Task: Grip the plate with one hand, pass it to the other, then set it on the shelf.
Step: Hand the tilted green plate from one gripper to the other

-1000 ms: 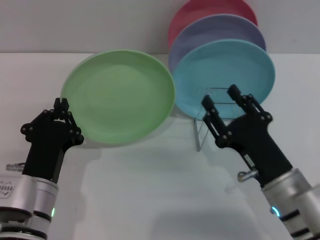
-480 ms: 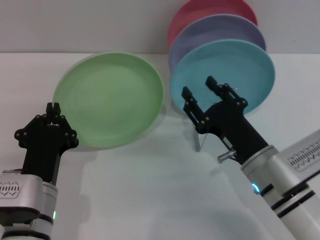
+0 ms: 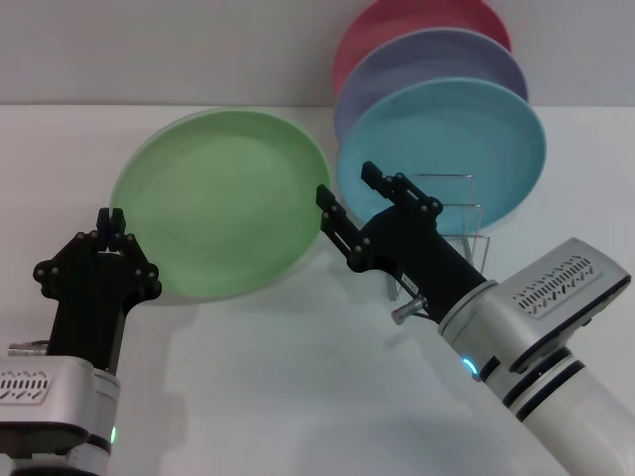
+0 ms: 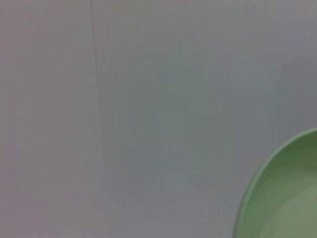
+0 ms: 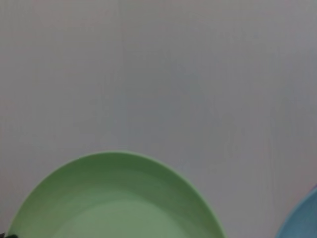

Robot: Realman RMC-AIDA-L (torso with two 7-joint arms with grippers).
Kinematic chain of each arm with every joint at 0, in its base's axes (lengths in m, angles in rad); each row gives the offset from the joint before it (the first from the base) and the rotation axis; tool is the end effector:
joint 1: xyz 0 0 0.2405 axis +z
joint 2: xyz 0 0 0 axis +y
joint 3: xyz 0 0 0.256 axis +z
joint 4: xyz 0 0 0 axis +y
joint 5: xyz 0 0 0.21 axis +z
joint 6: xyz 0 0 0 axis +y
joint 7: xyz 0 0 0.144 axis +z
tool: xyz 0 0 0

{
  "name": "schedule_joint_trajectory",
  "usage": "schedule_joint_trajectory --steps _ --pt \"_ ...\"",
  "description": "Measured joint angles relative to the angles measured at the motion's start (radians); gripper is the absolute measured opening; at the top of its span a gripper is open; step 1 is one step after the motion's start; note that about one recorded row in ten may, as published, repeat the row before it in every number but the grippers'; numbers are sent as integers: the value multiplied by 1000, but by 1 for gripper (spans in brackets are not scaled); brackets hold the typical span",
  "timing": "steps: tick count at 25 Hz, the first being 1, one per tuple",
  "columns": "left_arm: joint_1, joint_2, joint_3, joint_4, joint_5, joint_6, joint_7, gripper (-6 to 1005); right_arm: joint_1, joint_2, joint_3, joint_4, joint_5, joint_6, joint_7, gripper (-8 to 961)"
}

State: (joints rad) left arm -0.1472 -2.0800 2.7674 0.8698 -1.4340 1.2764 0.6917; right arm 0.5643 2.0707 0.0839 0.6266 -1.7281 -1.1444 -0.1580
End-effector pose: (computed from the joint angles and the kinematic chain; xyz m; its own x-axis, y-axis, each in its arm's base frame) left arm -0.2516 0.2413 -0.0791 0.7741 -0.0386 0.6319 0.6318 -0.0168 -0.7749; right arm 0.1999 0.2965 -0.1244 0.6677 0.0107 -0.7443 -0.6126 -0.5601 -0.5576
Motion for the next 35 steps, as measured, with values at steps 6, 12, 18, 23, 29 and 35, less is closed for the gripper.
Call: schedule_joint_trajectory --steps 6,12,18,23,29,35 --pt "0 0 11 0 5 9 0 30 5 1 15 1 -5 27 0 595" --pt "0 0 14 -4 12 18 1 34 15 2 23 -15 -23 39 0 595" --pt "5 0 14 -4 18 25 1 41 19 1 76 -24 -92 83 0 596" --pt "6 0 16 -3 20 34 1 46 9 3 136 -26 -157 113 0 595" --pt "6 0 22 -3 20 34 2 53 16 5 140 -47 -163 115 0 555" --pt "6 0 23 -4 20 34 2 59 17 5 142 -53 -165 115 0 514"
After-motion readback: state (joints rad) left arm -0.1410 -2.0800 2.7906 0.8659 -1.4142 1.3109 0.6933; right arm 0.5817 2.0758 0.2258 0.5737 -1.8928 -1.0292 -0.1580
